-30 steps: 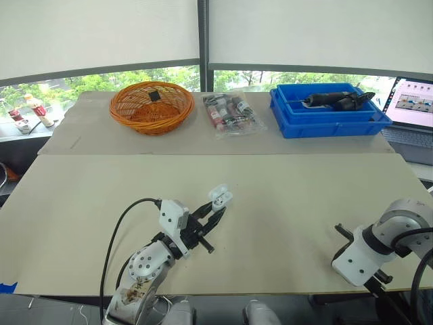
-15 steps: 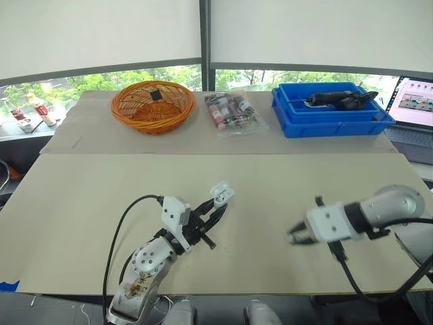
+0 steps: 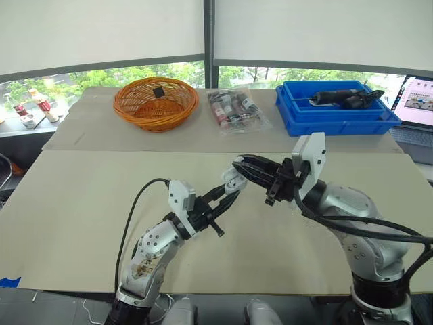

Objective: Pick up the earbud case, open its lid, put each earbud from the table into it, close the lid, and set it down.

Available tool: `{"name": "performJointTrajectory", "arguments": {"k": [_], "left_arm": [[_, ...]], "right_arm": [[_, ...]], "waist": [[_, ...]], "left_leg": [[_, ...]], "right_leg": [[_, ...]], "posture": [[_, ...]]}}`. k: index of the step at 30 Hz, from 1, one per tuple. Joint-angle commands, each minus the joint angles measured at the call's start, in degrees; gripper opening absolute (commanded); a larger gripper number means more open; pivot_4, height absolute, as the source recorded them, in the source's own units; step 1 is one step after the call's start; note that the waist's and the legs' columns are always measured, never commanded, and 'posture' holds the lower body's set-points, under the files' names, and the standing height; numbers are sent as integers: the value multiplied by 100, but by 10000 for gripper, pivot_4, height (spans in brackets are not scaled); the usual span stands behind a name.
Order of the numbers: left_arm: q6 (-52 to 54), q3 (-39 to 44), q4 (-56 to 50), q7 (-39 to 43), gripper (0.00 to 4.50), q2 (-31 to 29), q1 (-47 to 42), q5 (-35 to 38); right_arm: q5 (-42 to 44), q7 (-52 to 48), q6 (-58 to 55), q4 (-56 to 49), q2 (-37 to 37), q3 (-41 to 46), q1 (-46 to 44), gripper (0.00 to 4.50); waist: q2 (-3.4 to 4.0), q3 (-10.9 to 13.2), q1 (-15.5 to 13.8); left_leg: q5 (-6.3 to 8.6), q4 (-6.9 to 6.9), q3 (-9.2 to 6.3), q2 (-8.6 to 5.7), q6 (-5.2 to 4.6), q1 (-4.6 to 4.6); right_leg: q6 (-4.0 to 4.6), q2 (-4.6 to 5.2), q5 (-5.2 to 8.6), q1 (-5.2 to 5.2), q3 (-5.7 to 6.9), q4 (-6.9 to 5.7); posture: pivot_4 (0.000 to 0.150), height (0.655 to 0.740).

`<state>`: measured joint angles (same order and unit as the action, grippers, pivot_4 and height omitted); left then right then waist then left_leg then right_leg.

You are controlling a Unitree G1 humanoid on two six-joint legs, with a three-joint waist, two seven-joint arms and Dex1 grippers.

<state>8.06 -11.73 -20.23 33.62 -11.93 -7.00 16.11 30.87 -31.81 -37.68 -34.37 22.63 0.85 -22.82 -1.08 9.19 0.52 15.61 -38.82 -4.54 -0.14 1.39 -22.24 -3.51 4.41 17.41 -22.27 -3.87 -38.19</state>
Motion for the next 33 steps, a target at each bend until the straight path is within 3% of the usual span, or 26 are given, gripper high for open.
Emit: {"name": "performJointTrajectory", "arguments": {"k": [1, 13, 21, 28, 29, 32, 33], "left_arm": [[-106, 62, -96, 47, 5297, 18, -128, 120], [-40, 178, -135, 51, 5297, -47, -130, 135], [-32, 163, -161, 89, 5297, -39, -133, 131], [-56, 133, -211, 137, 5297, -80, -104, 113], [-55, 131, -212, 144, 5297, -84, -101, 112], [-39, 132, -178, 154, 5297, -95, -104, 102], [-32, 137, -154, 157, 5297, -105, -102, 93]], "right_arm": [[-125, 101, 315, 40, -88, -62, 52, 3708], [-588, -260, 1033, 305, 215, -246, 517, 3708], [-1716, -560, 2288, 527, 639, -789, 732, 3708], [-1402, -620, 2150, 472, 586, -656, 857, 3708], [-1369, -626, 2109, 454, 599, -638, 845, 14232], [-1197, -635, 1885, 342, 653, -515, 801, 24230], [-1052, -614, 1719, 272, 680, -412, 787, 24660]], "waist": [[0, 0, 9], [0, 0, 27], [0, 0, 26], [0, 0, 24], [0, 0, 24], [0, 0, 24], [0, 0, 24]], "left_leg": [[0, 0, 0, 0, 0, 0], [0, 0, 3, 0, 0, 0], [0, 0, 7, 0, 0, 1], [0, 0, 5, 0, 0, 1], [0, 0, 4, 0, 0, 1], [0, 0, 3, 0, 0, 1], [0, 0, 3, 0, 0, 1]], "right_leg": [[0, 0, 0, 0, 1, 0], [0, -1, 0, 1, 1, 3], [0, -1, 0, 2, 1, 5], [0, -1, 0, 2, 0, 5], [0, -1, 0, 2, 0, 5], [0, 0, 0, 3, 0, 5], [0, 0, 0, 3, 0, 5]], "posture": [[1500, 7400], [1500, 7400], [1500, 7400], [1500, 7400], [1500, 7400], [1500, 7400], [1500, 7400]]}}
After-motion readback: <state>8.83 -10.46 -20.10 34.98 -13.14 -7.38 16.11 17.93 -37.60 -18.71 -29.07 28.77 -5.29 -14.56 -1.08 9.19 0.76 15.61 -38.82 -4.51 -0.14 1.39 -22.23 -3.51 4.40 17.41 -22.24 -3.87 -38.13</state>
